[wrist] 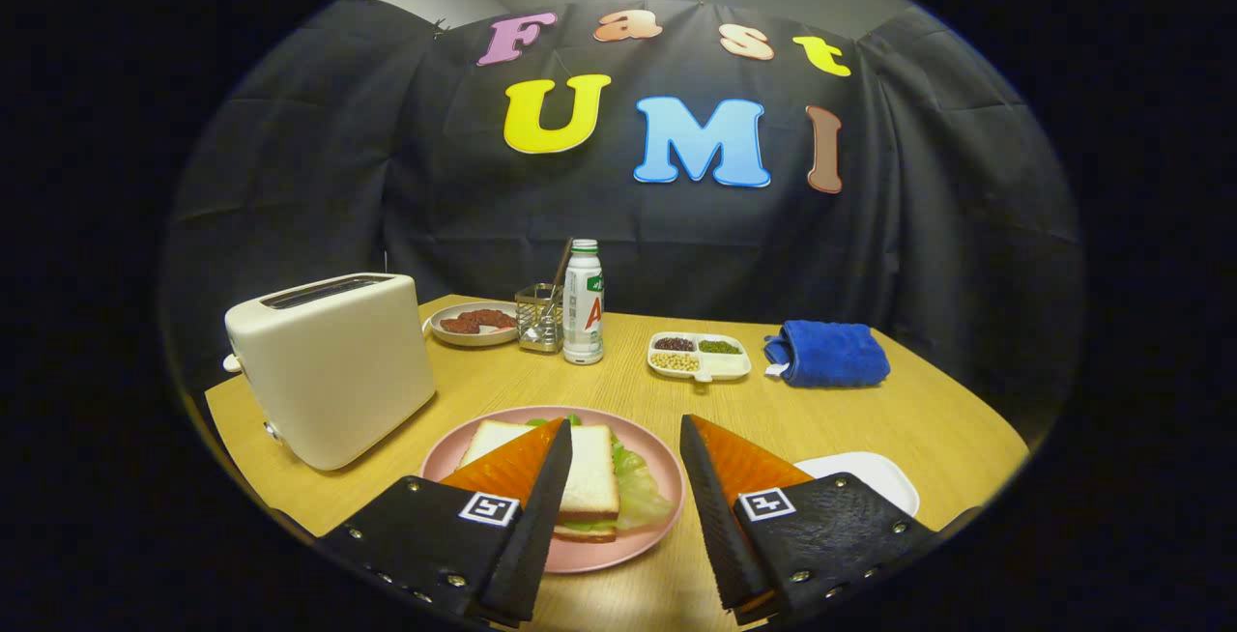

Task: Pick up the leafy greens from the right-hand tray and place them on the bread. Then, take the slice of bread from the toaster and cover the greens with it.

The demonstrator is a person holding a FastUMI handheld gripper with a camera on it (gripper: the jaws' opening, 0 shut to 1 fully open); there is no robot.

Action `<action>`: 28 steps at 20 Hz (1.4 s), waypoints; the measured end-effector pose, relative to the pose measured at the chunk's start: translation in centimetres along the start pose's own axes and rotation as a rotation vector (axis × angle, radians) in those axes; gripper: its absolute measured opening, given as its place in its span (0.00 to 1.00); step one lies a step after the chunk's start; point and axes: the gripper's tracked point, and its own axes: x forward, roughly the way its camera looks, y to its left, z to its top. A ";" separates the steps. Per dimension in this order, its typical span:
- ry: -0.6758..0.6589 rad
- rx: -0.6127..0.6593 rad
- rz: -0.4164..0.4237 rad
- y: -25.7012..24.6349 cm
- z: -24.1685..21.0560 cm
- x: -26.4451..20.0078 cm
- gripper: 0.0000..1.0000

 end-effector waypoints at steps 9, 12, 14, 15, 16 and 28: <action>-0.069 -0.030 -0.025 -3.3 4.3 -0.1 0.68; -0.086 -0.031 -0.039 -4.9 5.4 -0.2 0.68; -0.098 -0.025 -0.048 -6.1 6.1 -0.2 0.68; -0.104 -0.024 -0.052 -6.8 6.4 -0.1 0.68; -0.112 -0.025 -0.053 -7.5 6.7 -0.2 0.68; -0.156 0.029 0.033 -17.3 7.7 -1.2 0.68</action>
